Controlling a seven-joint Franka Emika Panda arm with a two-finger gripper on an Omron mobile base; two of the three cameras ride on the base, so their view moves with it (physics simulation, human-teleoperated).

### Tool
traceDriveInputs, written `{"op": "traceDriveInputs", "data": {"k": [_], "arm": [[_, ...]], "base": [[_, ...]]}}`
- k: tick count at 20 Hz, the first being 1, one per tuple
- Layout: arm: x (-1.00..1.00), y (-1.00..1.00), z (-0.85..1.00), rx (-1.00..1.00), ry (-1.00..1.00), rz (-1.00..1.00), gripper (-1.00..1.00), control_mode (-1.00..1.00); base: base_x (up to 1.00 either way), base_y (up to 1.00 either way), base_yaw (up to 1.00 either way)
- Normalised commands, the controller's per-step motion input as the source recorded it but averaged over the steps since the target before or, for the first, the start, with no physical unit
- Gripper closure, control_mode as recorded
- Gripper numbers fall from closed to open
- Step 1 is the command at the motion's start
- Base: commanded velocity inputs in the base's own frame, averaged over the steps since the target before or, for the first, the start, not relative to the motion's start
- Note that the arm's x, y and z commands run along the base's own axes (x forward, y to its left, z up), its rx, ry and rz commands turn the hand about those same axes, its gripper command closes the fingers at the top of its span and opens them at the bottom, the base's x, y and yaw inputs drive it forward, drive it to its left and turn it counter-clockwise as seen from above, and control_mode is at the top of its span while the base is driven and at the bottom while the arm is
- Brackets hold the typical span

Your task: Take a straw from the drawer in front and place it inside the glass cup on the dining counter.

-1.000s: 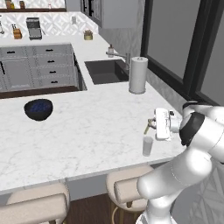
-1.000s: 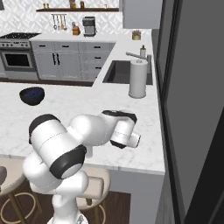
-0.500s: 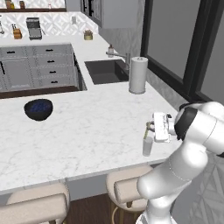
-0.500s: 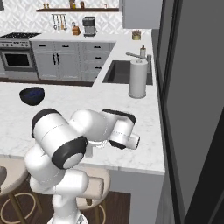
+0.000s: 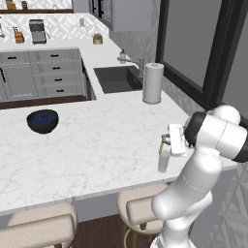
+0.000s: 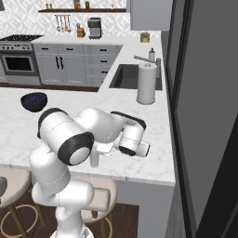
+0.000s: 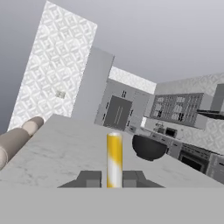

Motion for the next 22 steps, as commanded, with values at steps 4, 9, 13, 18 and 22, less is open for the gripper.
{"op": "traceDriveInputs", "data": {"k": [4, 9, 13, 18, 22], "arm": [[-0.01, 0.00, 0.09, 0.00, 0.03, 0.00, 1.00, -1.00], [-0.01, 0.02, 0.08, 0.00, 0.00, 0.00, 1.00, -1.00], [-0.07, 0.07, 0.14, 0.00, 0.00, 0.00, 1.00, -1.00], [-0.19, 0.18, 0.34, 0.00, -0.01, 0.00, 1.00, -1.00], [-0.26, 0.15, 0.38, 0.00, 0.00, 0.00, 1.00, -1.00]], "base": [[0.00, 0.00, 0.00], [0.00, 0.00, 0.00], [0.00, 0.00, 0.00], [0.00, 0.00, 0.00], [0.00, 0.00, 0.00]]}}
